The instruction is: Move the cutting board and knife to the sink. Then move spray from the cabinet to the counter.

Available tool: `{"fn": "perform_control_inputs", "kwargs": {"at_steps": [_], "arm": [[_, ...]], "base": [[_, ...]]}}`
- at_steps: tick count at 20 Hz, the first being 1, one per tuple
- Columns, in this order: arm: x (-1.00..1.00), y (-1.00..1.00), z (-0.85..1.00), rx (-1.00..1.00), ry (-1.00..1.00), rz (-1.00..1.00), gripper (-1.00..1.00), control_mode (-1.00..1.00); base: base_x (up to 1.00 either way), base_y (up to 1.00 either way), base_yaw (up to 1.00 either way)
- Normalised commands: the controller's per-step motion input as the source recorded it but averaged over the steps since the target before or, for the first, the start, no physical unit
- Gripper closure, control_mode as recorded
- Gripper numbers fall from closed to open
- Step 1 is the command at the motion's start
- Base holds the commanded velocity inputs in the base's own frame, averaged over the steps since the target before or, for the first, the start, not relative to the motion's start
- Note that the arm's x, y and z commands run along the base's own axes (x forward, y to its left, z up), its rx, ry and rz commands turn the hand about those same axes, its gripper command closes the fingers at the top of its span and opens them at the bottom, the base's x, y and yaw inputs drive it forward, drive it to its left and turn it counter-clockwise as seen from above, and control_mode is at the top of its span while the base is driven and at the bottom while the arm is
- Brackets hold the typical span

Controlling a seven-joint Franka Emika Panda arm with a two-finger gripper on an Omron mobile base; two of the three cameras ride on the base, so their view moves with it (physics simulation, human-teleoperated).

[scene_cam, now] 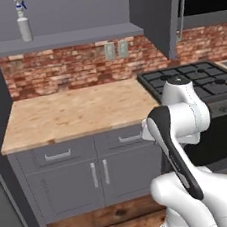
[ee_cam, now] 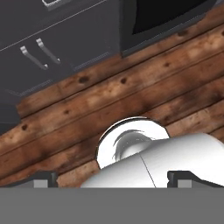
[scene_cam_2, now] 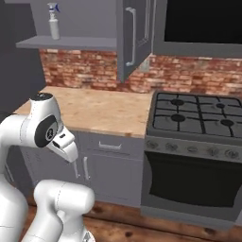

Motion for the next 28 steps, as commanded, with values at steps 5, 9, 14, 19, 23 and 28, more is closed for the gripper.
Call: {"fn": "perform_control_inputs", "kwargs": {"at_steps": [5, 9, 14, 19, 23, 28], "arm": [[0.00, 0.00, 0.00, 0.00, 0.00, 0.00, -1.00, 1.00], [0.00, 0.00, 0.00, 0.00, 0.00, 0.00, -1.00, 1.00], [0.00, 0.00, 0.00, 0.00, 0.00, 0.00, -1.00, 1.00], [0.00, 0.00, 0.00, 0.00, 0.00, 0.00, -1.00, 1.00], [0.00, 0.00, 0.00, 0.00, 0.00, 0.00, -1.00, 1.00], [0.00, 0.00, 0.00, 0.00, 0.00, 0.00, -1.00, 1.00]], "base": [[0.39, 0.78, -0.09], [0.47, 0.71, -0.10], [0.49, 0.47, -0.02], [0.47, 0.25, 0.00], [0.47, 0.21, 0.02], [0.48, 0.29, 0.00]]}}
